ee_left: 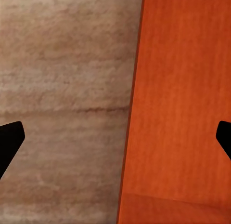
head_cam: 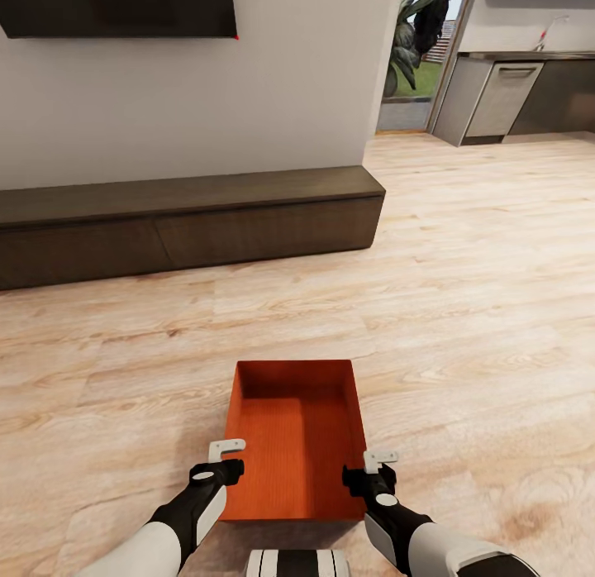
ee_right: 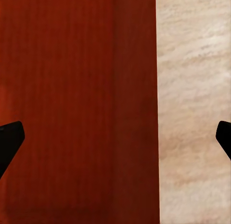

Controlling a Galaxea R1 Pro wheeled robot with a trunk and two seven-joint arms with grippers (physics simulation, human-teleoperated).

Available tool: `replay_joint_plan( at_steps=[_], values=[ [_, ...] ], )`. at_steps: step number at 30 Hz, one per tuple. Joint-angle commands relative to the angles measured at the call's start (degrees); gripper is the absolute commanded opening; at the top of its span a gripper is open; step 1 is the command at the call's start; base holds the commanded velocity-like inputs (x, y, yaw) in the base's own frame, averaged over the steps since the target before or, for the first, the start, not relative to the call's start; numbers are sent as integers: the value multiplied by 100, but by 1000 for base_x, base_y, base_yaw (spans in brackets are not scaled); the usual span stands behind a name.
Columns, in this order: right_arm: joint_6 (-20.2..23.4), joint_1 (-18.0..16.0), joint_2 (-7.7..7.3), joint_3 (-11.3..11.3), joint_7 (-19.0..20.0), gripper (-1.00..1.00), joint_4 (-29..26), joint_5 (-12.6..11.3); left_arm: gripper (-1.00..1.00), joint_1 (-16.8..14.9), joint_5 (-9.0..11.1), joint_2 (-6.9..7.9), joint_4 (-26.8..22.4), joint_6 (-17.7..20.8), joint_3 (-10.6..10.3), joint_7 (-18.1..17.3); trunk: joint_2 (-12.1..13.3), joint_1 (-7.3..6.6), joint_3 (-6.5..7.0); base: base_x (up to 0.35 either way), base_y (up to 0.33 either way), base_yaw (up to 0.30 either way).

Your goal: Move the two storage containers from the living room to the garage. In the garage, place one container on the floor and stack the other container on top of it (either order is fine).

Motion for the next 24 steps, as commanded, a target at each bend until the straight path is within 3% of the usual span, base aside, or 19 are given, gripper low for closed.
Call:
replay_joint_plan(
  at_steps=[1, 17, 18, 19, 20, 24],
  values=[
    [-16, -3, 2, 47, -23, 100, 6, -34, 100, 1, 36, -2, -13, 29, -1, 18, -1, -1, -4, 0, 0, 0],
    [-28, -3, 7, 47, -26, 100, 6, -27, 100, 1, 27, -2, -9, 29, -2, 18, -1, -1, -4, 0, 0, 0],
    [-29, -3, 7, 47, -27, -100, 6, -26, 100, 1, 27, -2, -7, 29, 3, 18, -1, -1, -4, 0, 0, 0],
    [-31, -3, 8, 47, -28, -100, 6, -26, 100, 1, 27, -2, 1, 32, 7, 18, -1, -1, -4, 0, 0, 0],
    [-31, -3, 9, 47, -28, -100, 6, -26, -100, 1, 29, -2, 23, 34, 9, 18, -1, -1, -4, 0, 0, 0],
    [-26, -3, 5, 47, -29, -100, 6, -28, -100, 1, 37, -3, 33, 33, 16, 18, -1, -1, -4, 0, 0, 0]
  ],
)
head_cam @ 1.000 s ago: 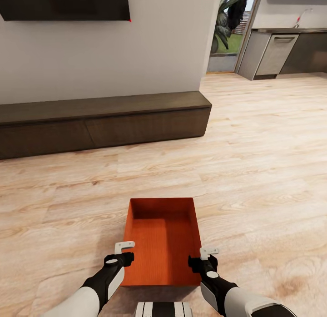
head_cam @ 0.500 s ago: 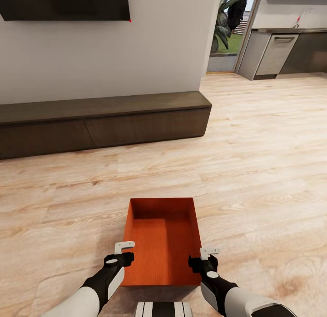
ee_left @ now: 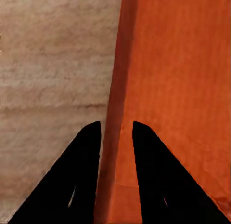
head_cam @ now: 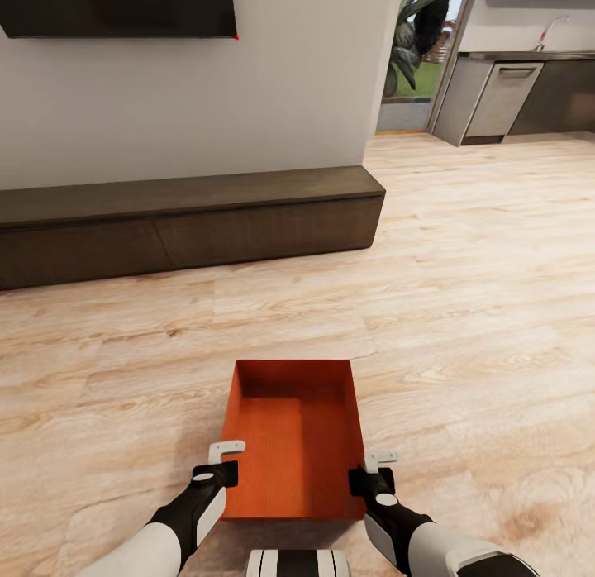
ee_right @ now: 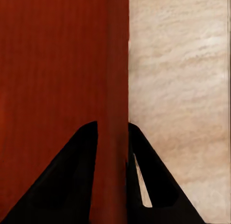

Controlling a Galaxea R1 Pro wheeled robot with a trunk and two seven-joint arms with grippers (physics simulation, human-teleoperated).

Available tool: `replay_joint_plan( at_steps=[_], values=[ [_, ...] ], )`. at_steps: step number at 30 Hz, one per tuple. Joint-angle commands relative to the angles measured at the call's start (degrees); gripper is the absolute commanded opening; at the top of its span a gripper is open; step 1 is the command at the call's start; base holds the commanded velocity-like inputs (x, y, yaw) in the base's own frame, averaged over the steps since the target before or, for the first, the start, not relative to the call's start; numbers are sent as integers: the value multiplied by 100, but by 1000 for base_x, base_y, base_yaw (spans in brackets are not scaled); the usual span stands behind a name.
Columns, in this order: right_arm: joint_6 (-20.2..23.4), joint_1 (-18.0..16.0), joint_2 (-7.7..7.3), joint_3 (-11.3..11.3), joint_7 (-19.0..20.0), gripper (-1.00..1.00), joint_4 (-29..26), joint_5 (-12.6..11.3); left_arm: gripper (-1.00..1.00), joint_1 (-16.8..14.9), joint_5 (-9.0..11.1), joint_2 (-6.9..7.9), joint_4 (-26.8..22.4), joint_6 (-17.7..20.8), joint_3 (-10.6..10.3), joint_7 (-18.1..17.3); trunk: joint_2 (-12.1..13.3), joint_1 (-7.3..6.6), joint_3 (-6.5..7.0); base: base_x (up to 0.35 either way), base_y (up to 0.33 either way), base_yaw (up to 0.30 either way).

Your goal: Move the two storage containers from the living room to the garage. In the garage, place one container on the floor and stack the other container on top of it (either order is fine).

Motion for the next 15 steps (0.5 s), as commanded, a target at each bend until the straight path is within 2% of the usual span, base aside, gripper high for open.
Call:
replay_joint_plan(
  at_steps=[1, 13, 15],
  values=[
    [-10, -2, 1, 90, 12, -100, 13, -52, -100, 0, 17, -3, -28, 30, 14, 4, -1, 0, -4, 0, 0, 0],
    [-9, -2, -1, 90, 16, -100, 13, -53, -100, 0, 15, -13, -45, 36, 4, 11, -1, 0, -4, 0, 0, 0],
    [-9, -2, -1, 90, 14, -100, 13, -54, -100, 0, 15, -11, -39, 36, 6, 8, 79, -44, 32, 0, 0, 0]
  ],
)
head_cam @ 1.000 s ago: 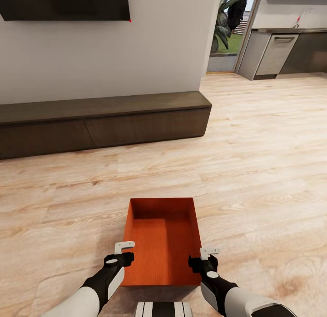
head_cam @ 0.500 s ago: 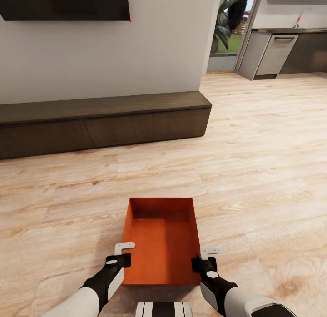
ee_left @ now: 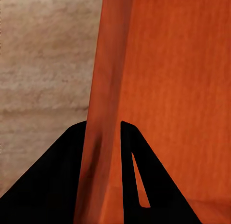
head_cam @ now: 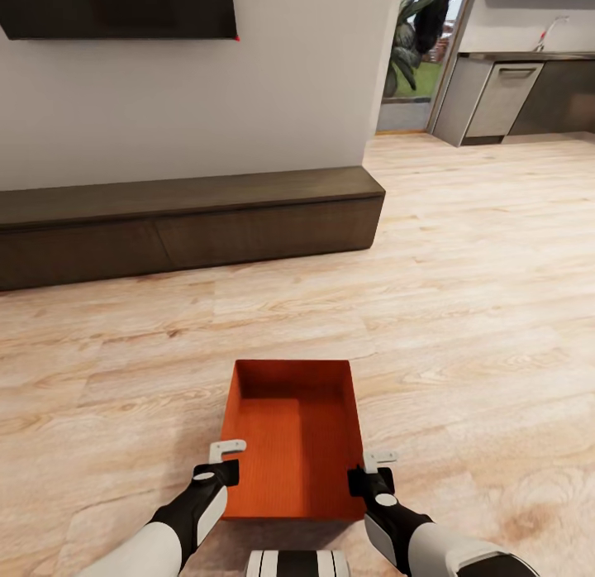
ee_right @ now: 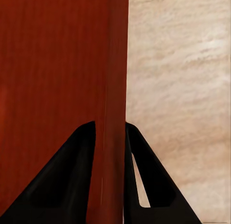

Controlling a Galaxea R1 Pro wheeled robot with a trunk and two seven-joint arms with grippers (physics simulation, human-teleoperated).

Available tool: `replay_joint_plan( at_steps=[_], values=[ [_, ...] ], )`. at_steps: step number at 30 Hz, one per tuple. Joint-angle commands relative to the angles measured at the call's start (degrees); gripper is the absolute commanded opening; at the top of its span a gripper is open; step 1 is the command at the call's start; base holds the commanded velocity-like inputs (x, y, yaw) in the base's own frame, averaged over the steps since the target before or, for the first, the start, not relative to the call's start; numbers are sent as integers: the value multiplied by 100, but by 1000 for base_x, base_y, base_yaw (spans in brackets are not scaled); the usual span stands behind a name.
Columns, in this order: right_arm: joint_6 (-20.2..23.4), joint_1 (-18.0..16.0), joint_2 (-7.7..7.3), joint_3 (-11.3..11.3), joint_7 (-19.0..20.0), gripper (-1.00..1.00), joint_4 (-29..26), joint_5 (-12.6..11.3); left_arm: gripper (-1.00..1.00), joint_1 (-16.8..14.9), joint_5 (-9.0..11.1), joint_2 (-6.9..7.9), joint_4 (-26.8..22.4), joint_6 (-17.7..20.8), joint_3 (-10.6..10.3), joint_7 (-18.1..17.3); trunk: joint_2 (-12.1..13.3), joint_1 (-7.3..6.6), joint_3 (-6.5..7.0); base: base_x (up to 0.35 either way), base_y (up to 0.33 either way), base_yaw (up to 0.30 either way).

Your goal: Move the two storage containers from the living room to the garage. In the garage, place one container on the floor and stack the other container on top of it (either order is fine).

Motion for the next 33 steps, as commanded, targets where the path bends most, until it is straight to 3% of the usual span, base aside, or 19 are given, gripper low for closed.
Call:
replay_joint_plan(
  at_steps=[1, 33],
  values=[
    [-27, -3, 1, 14, -25, -100, 8, -73, -100, 1, -10, 1, -13, 37, 20, 30, 40, -23, 15, 0, 0, 0],
    [-18, -3, -2, 14, -27, -100, 8, -74, -100, 1, 7, 10, -20, 37, 36, -6, 1324, -726, 589, 0, 0, 0]
  ],
)
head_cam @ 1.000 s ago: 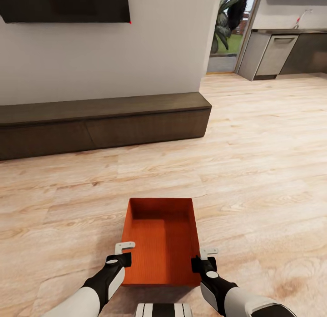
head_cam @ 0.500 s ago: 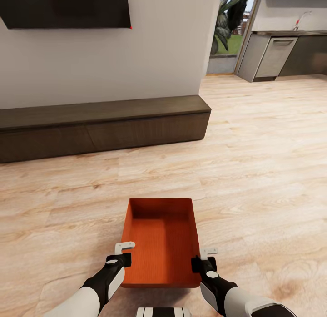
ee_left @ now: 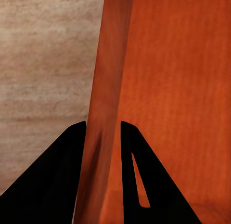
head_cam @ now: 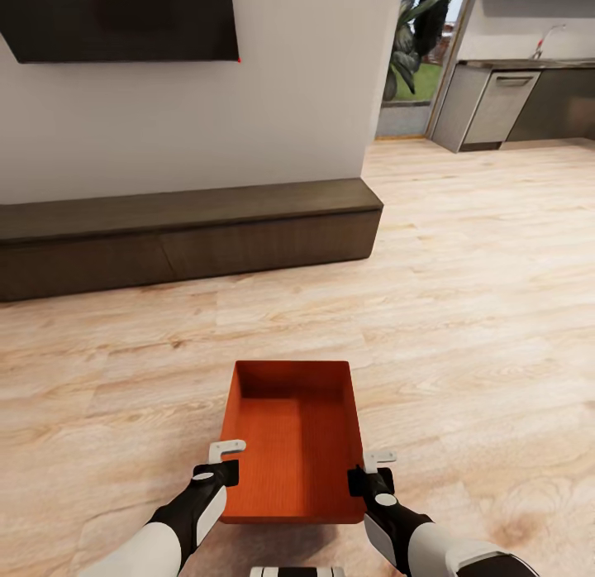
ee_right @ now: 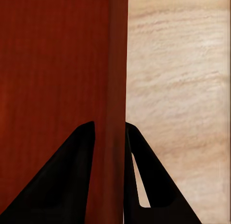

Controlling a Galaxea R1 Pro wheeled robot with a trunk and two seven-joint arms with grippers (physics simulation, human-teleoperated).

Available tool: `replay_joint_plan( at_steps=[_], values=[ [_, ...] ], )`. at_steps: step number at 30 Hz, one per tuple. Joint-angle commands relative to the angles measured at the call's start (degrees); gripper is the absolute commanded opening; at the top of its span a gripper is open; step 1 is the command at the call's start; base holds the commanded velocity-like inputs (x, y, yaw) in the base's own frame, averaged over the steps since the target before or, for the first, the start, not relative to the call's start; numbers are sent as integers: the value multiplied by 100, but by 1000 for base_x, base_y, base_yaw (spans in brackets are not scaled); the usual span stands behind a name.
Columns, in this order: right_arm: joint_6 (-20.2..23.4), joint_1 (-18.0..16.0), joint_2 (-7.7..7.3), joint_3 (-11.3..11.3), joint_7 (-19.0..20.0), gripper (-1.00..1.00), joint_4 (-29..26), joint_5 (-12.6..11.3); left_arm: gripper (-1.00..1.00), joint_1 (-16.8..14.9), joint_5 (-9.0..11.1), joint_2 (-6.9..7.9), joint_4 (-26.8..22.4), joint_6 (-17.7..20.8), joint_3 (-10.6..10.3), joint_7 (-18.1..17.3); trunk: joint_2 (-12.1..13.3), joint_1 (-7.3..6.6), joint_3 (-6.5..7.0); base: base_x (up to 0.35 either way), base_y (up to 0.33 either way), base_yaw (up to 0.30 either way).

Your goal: Move the two storage containers from the living room to the garage. In the garage, place one container on the floor and stack the other container on top of it (either order is fine).

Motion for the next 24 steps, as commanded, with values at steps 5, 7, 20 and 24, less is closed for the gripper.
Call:
replay_joint_plan(
  at_steps=[5, 7, 20, 24],
  values=[
    [-24, -3, -13, 40, -20, -100, 13, -104, -100, -1, 30, 3, -13, 32, -14, 34, 200, -111, 86, 0, 0, 0],
    [-24, -3, -14, 40, -20, -100, 13, -104, -100, -1, 30, 3, -14, 31, -14, 34, 281, -155, 122, 0, 0, 0],
    [-6, -3, 3, 26, -20, -100, 22, -110, -100, -1, 32, 3, -14, 30, -14, 41, 802, -441, 356, 0, 0, 0],
    [-10, -3, 2, 23, -20, -100, 22, -107, -100, -1, 32, 3, -10, 34, -14, 39, 963, -529, 428, 0, 0, 0]
  ],
)
